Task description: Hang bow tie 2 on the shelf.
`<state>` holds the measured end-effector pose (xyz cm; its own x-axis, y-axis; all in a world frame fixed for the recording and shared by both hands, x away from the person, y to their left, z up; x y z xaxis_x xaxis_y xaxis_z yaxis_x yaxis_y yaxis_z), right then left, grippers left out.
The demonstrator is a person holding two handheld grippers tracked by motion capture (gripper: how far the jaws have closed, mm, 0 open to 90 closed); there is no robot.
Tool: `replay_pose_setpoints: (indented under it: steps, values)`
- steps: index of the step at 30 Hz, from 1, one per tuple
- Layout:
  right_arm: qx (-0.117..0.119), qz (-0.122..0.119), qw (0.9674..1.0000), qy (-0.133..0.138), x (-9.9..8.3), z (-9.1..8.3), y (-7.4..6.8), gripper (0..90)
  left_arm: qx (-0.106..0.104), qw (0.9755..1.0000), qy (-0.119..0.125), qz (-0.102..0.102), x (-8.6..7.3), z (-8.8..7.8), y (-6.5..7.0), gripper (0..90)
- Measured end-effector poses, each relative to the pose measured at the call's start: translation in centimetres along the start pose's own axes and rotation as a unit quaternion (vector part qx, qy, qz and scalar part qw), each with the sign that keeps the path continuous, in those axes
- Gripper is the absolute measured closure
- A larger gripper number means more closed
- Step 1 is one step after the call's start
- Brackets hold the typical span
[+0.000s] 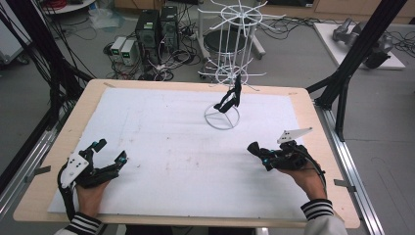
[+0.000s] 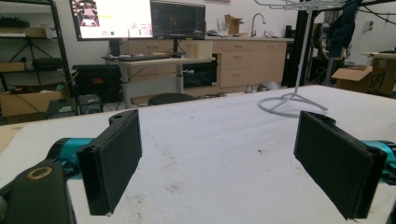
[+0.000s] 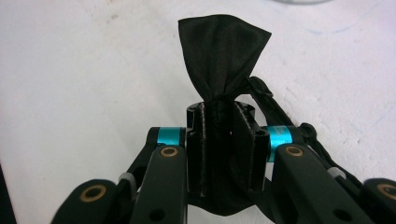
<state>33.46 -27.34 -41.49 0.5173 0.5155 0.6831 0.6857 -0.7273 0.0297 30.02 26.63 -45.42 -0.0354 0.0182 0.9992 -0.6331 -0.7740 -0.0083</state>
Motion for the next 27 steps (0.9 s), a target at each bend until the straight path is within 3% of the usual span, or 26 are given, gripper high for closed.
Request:
replay_pose_setpoints:
  steps: [8,17,27]
  values:
    - [-0.005,0.018,0.9986,0.049,0.6,-0.6,0.2,75.9,0.000,1.0000,0.000,0.000,0.0,0.0,0.0,15.6]
    - [-0.016,0.039,0.9937,0.103,1.2,-1.4,0.5,75.8,0.000,1.0000,0.000,0.000,0.0,0.0,0.0,15.6]
    - [-0.029,0.034,0.9825,0.181,2.2,-2.2,0.2,75.6,0.000,1.0000,0.000,0.000,0.0,0.0,0.0,15.6]
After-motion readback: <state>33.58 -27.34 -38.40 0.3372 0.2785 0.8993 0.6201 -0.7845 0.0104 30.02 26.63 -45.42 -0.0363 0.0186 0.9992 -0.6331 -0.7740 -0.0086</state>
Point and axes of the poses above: each handheld gripper's, and its own axes: z roughly forward along the jaws, x roughly out of its top, y roughly to its right, the point moved 4 cm from there along z, roughly forward along the jaws, and after that the axes turned 11 degrees about -x, right-handed, at the moved point
